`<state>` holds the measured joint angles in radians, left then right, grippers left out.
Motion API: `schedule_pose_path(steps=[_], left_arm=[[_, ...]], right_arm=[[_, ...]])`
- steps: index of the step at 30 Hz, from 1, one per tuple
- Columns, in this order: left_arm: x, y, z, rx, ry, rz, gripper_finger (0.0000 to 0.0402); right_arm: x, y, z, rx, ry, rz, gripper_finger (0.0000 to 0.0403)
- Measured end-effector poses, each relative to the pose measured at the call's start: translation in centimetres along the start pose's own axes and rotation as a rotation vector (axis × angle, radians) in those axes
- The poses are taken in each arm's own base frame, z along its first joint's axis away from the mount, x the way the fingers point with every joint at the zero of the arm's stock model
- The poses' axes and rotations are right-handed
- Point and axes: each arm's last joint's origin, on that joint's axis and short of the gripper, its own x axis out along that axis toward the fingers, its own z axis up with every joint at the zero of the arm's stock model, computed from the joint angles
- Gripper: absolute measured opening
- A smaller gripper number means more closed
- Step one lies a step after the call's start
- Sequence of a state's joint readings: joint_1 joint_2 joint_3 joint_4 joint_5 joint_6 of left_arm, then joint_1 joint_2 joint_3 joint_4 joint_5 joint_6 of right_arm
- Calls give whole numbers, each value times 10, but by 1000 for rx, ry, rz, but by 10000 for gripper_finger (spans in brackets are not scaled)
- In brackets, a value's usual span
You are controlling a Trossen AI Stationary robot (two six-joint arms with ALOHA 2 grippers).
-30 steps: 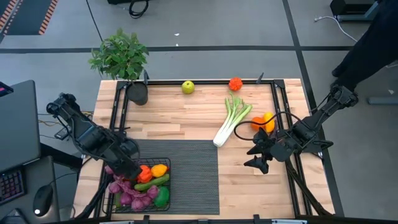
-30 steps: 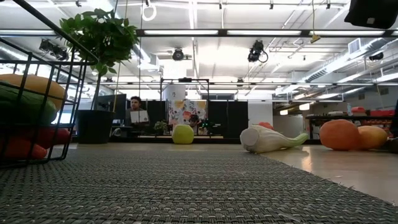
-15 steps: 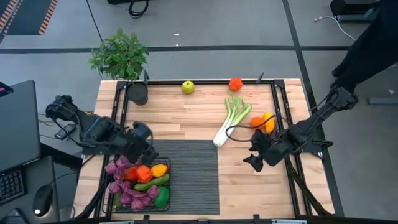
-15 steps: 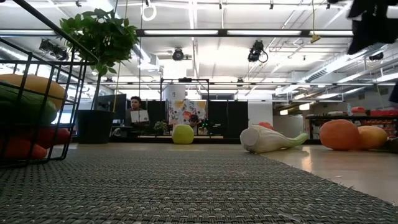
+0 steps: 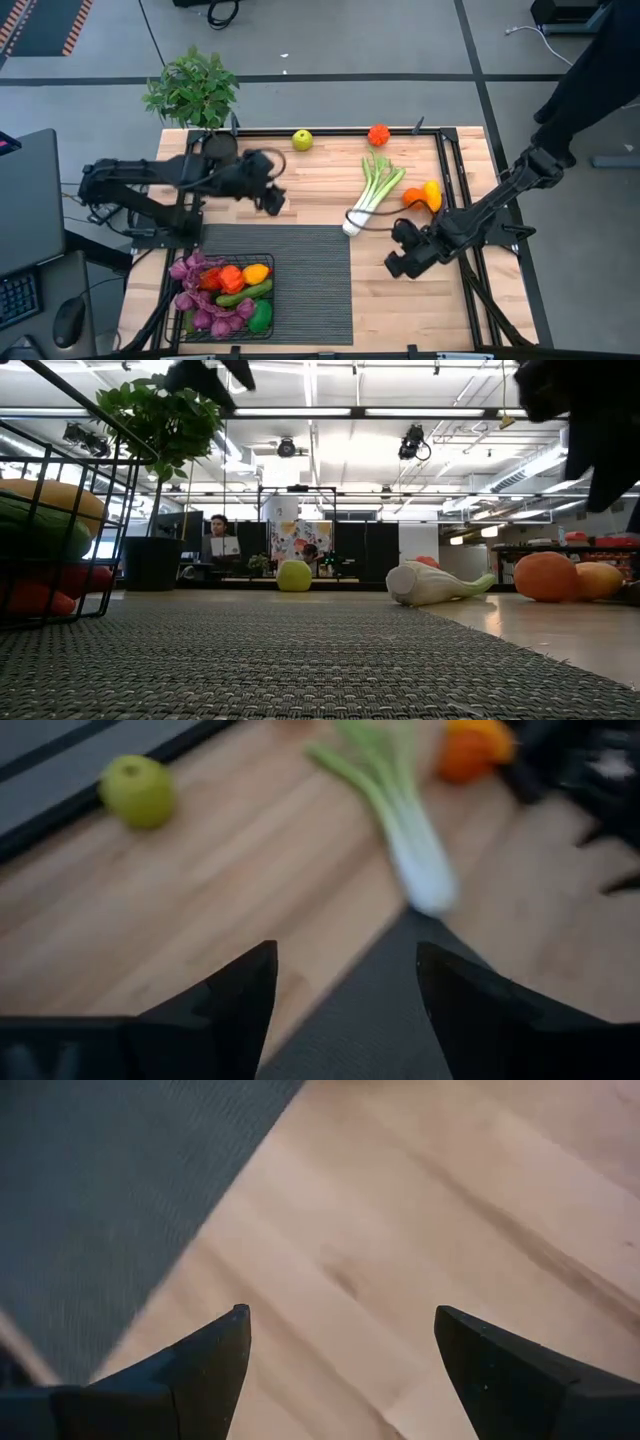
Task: Build produce basket
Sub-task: Put the yellow pear into the wire basket
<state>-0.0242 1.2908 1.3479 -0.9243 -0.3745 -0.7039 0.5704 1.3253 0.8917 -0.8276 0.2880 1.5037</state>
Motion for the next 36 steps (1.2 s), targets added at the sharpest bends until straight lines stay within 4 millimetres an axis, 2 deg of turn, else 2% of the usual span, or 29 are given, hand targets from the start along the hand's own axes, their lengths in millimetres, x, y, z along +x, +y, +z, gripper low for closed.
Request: schedule_pose_path(steps=[7,15,18,22,24,28,33,36], left_arm=[[41,52,33,-67,37,197,251],[107,115,61,-127,119,312,252],[135,130,63,-123,179,264,253],[162,135,59,-68,269,158,262],[169,133,58,-39,281,112,271],[175,126,65,3,218,45,299],[172,123,86,36,71,17,327],[183,127,96,30,27,51,343]], right_arm=[[11,-5,39,268,-81,-36,318],[21,-13,91,320,-36,49,318],[23,-14,104,361,-2,107,318],[21,-14,114,396,11,178,318],[18,-14,117,406,0,202,318],[9,-18,121,411,-21,232,318],[-3,-24,126,383,-59,268,318],[-10,-30,131,345,-91,281,318]])
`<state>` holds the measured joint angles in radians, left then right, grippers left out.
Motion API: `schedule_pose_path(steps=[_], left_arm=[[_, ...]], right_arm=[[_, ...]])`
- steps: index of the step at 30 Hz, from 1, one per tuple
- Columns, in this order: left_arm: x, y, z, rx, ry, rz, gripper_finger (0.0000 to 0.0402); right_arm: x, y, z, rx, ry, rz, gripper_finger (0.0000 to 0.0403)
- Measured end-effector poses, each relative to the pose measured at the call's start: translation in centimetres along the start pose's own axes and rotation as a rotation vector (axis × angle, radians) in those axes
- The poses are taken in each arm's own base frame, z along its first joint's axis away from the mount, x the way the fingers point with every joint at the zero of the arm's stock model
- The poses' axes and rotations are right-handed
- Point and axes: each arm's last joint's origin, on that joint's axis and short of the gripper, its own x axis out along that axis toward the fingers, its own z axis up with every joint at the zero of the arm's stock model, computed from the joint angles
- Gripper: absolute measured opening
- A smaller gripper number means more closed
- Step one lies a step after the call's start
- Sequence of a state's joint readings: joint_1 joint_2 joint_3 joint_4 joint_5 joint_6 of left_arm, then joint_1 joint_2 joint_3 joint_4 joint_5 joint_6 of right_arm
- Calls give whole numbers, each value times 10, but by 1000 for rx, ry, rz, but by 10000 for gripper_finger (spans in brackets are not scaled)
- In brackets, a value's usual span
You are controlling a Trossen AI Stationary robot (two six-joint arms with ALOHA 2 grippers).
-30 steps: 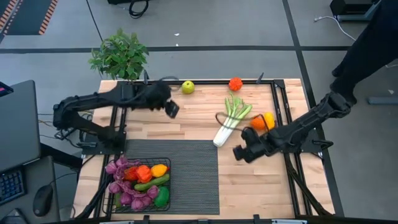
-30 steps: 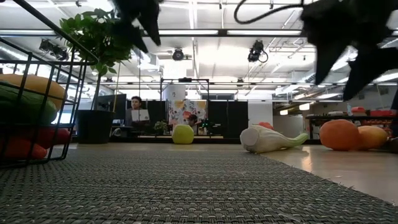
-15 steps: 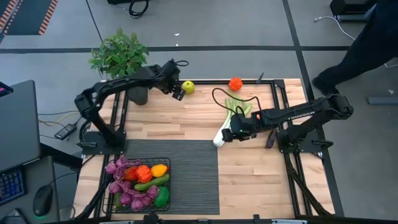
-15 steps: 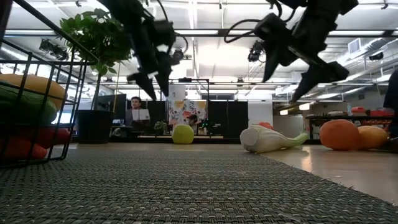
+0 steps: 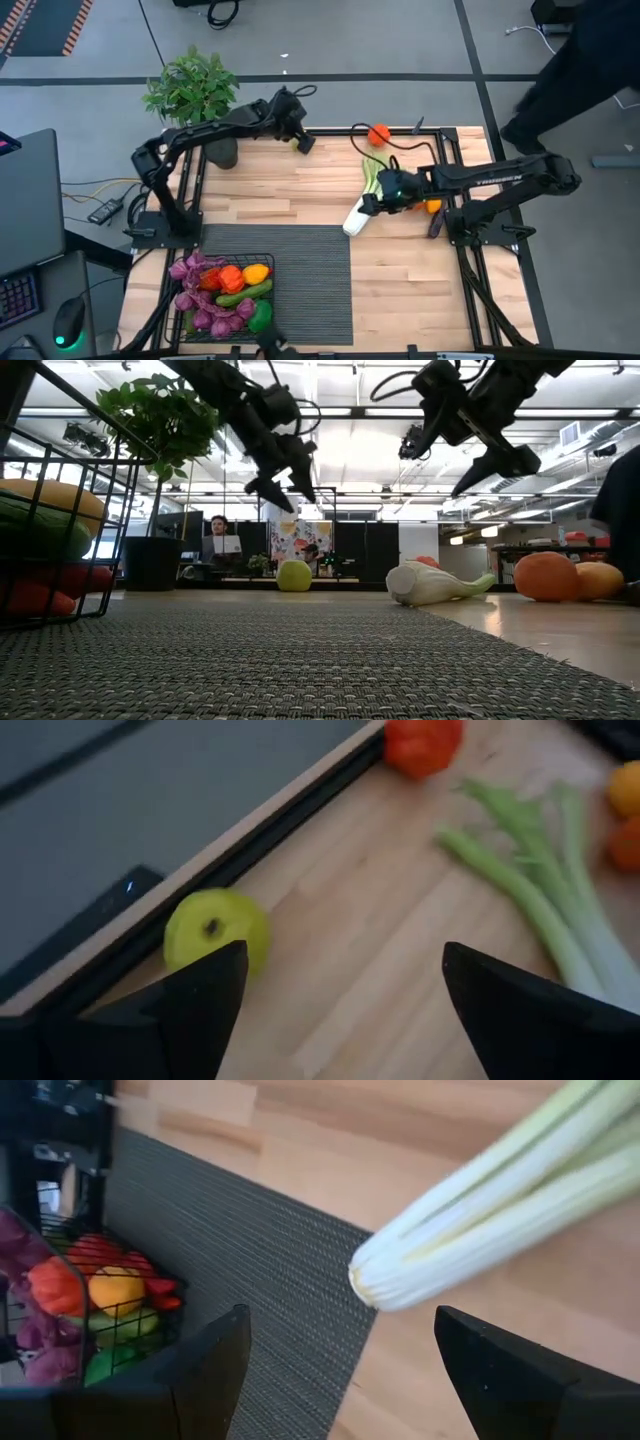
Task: Build produce basket
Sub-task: Put the yellow pear into the wire basket
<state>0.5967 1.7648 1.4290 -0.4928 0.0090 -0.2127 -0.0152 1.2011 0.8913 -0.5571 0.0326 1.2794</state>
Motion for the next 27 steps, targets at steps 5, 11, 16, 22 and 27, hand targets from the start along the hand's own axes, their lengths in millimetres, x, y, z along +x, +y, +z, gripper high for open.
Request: schedule_pose_path(steps=[5,11,16,22,27], left_arm=[[29,1,7,-40,65,29,354],[66,3,28,-72,90,100,354],[83,10,44,-135,172,211,351],[82,9,50,-114,230,266,349],[83,10,46,-120,262,275,348]], right_arm=[[-12,-3,13,-30,-26,40,318],[-29,-12,25,-57,-13,76,318],[-44,-17,30,-88,-41,95,318],[-55,-25,35,-95,-77,87,318],[-58,-27,40,-105,-102,82,318]])
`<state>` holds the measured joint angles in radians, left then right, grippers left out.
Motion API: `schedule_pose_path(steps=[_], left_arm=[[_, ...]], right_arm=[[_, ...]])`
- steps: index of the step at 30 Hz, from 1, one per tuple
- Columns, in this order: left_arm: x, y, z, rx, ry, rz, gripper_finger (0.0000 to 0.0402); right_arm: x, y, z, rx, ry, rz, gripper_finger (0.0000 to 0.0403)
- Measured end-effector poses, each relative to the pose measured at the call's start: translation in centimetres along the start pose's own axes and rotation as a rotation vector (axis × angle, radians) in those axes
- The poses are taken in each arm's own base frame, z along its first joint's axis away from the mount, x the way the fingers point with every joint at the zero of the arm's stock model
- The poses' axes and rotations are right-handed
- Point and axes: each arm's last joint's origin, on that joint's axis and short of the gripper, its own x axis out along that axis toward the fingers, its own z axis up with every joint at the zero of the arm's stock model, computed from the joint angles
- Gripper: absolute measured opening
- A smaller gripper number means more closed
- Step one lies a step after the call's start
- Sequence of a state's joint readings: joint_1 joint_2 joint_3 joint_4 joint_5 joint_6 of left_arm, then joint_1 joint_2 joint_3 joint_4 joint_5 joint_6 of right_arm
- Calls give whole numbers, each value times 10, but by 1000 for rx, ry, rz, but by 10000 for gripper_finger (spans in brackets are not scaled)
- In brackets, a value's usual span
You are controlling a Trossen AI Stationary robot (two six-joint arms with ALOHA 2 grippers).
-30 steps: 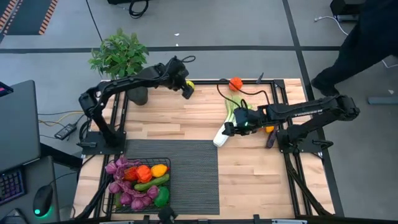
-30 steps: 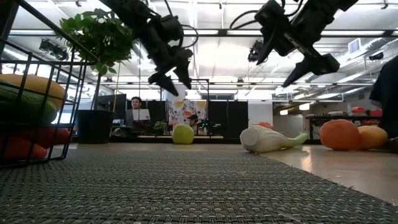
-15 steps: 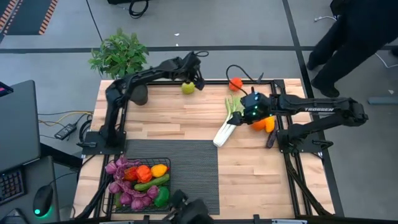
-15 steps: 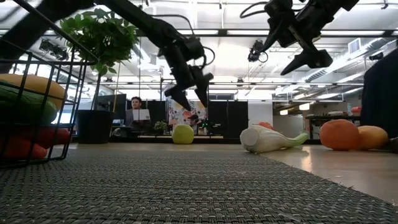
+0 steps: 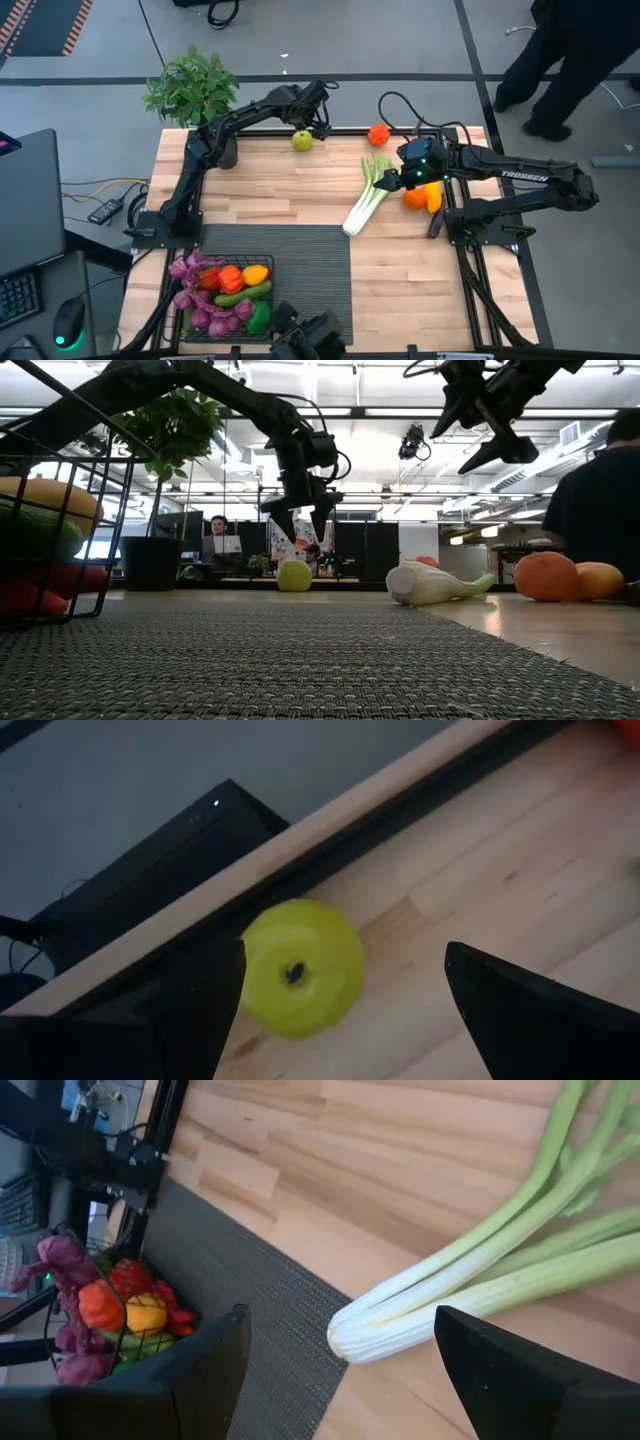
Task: Build produce basket
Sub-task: Put the yellow pear into the wire basket
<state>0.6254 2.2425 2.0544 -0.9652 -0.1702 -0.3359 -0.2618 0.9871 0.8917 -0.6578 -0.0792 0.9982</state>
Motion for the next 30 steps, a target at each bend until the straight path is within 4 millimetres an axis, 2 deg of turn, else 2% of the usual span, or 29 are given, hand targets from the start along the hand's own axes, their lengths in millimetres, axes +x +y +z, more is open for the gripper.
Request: schedule_pose_path(steps=[7,18,23,30], left_arm=[[0,0,-4,-73,48,-16,348],[0,0,-4,-63,52,-11,348],[21,-6,-17,15,158,10,348],[19,-10,-20,134,175,5,347]], right_arm=[[0,-2,3,-1,-13,-7,318],[0,-2,3,-18,-13,-7,318],[0,-2,3,-18,-13,-8,318],[0,-2,3,-15,-12,-8,318]])
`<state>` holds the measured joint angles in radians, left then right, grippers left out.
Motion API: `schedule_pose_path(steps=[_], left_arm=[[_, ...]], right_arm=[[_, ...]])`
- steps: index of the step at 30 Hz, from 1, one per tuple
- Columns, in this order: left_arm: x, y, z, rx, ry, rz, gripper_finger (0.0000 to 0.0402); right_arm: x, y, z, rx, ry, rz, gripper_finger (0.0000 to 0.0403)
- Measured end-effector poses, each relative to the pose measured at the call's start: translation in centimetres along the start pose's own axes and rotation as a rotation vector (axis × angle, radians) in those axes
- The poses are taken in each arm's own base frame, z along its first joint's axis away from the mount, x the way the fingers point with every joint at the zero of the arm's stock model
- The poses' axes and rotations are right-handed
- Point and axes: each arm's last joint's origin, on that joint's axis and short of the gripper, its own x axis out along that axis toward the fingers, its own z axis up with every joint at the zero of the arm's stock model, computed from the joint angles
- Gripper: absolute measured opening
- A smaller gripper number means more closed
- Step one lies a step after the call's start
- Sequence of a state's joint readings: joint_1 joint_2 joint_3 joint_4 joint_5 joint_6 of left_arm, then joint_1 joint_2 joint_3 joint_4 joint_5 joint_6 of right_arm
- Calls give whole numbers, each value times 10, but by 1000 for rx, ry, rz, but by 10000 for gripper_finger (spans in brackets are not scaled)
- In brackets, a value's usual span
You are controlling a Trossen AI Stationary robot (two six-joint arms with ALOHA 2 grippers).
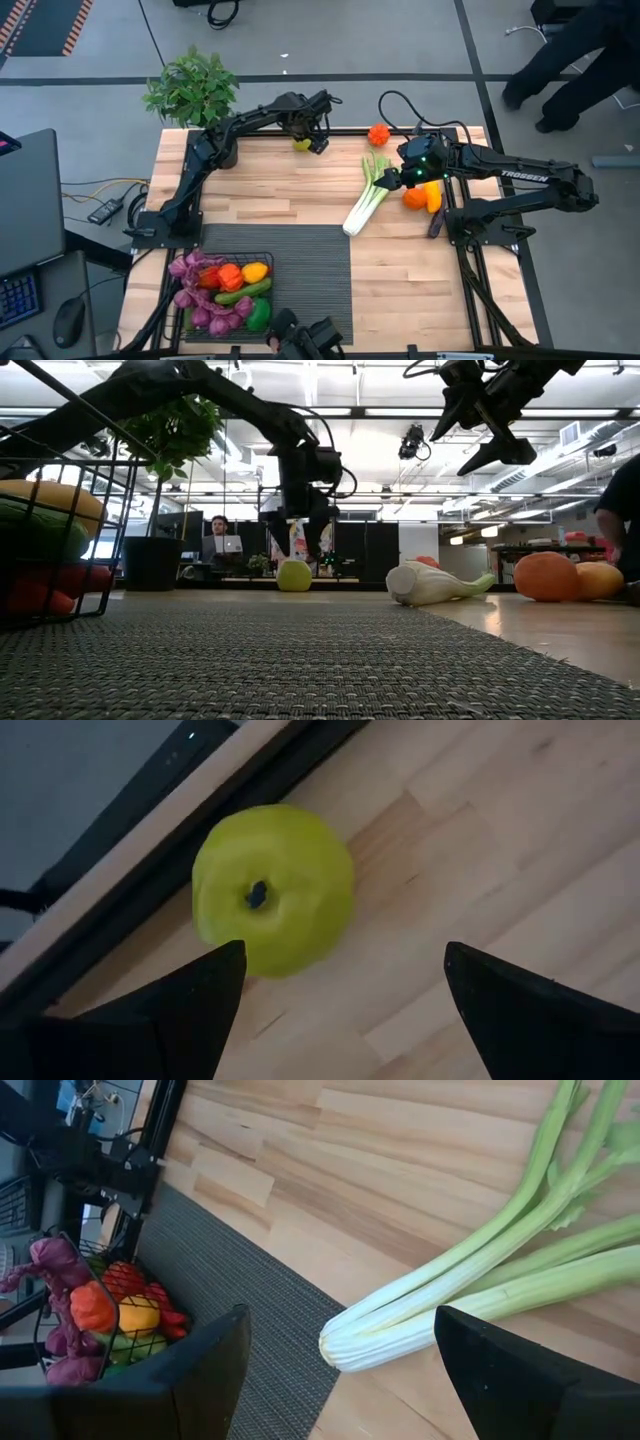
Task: Build produce basket
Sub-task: Put the yellow pear into the wire basket
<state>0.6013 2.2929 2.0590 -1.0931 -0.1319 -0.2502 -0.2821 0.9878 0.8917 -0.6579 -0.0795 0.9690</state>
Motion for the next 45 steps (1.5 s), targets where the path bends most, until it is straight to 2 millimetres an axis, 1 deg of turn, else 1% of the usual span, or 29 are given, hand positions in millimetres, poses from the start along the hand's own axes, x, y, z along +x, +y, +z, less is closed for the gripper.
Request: schedule_pose_path(steps=[6,9,11,14,16,21,26,30,34,37,41,45], left_arm=[[0,3,-3,154,38,-21,347],[0,6,-5,234,64,22,347],[2,9,-5,252,58,59,347],[7,15,-5,250,72,57,347],[7,16,-4,261,60,54,347],[7,13,-4,304,58,40,347],[7,12,-3,310,38,49,345],[7,12,-2,359,36,50,345],[12,11,-2,362,38,56,345],[11,11,-2,396,43,59,345],[11,13,-2,449,46,58,333],[13,14,2,447,7,65,312]], right_arm=[[0,0,0,4,1,0,318],[0,0,0,4,1,-1,318],[0,0,0,4,1,-1,318],[0,0,0,1,2,-1,318],[0,0,0,1,2,-1,318],[0,0,0,0,-1,-5,318],[0,0,0,-1,-2,-6,318],[0,0,0,-1,-2,-6,318],[0,0,0,0,-3,-6,318],[0,0,0,4,-3,-6,318],[0,0,0,7,-1,-5,318],[0,0,0,23,2,-3,318]])
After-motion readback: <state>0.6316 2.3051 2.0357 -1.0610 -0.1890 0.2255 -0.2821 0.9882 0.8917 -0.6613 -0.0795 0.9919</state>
